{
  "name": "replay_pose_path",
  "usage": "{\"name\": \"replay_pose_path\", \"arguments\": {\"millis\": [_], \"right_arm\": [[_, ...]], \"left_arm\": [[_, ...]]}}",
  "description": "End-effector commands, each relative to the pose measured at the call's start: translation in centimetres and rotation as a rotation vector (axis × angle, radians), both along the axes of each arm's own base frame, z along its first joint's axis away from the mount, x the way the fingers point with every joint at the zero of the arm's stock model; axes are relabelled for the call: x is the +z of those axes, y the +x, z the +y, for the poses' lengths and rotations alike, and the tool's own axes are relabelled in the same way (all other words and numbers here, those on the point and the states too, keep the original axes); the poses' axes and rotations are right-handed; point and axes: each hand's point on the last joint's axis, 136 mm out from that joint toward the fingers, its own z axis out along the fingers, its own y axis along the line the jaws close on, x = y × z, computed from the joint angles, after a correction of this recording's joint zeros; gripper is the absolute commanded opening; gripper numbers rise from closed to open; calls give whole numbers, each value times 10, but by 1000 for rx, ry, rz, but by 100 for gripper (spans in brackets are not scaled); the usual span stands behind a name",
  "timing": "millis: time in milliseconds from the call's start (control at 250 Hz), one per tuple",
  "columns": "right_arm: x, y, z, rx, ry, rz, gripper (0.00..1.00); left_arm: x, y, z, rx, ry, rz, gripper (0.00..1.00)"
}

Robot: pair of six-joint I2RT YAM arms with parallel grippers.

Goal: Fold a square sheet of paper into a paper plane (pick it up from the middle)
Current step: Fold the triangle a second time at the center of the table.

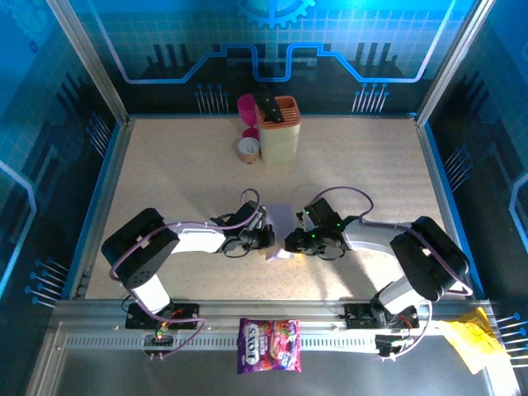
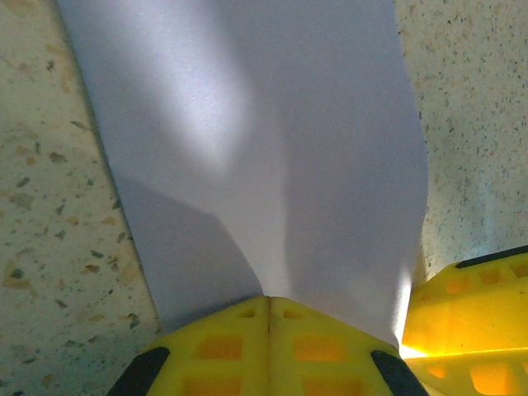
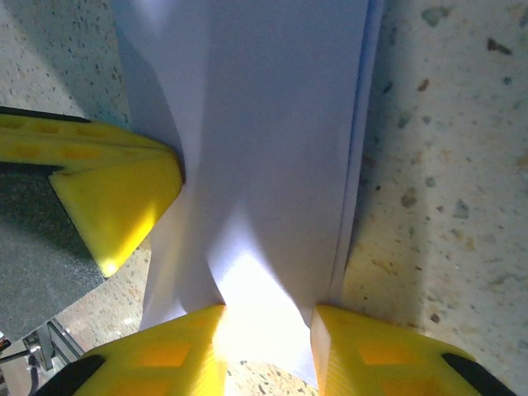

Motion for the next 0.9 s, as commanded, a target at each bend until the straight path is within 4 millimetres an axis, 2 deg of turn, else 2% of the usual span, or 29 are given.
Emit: {"name": "replay_pose_path", "arguments": {"millis": [0,160,563,895], "right_arm": [[6,5,7,0,19,-4,36],[9,9,9,0,25,-11,43],[18,16,12,-25,104,-41,46],[18,23,17,-46,173,-19,46]], "left_arm": [[-36,-23,25,2,118,96,0],[-36,-23,24,1,116,96,0],[-37,-24,25,0,116,100,0],[-37,-24,24,1,115,100,0]]}}
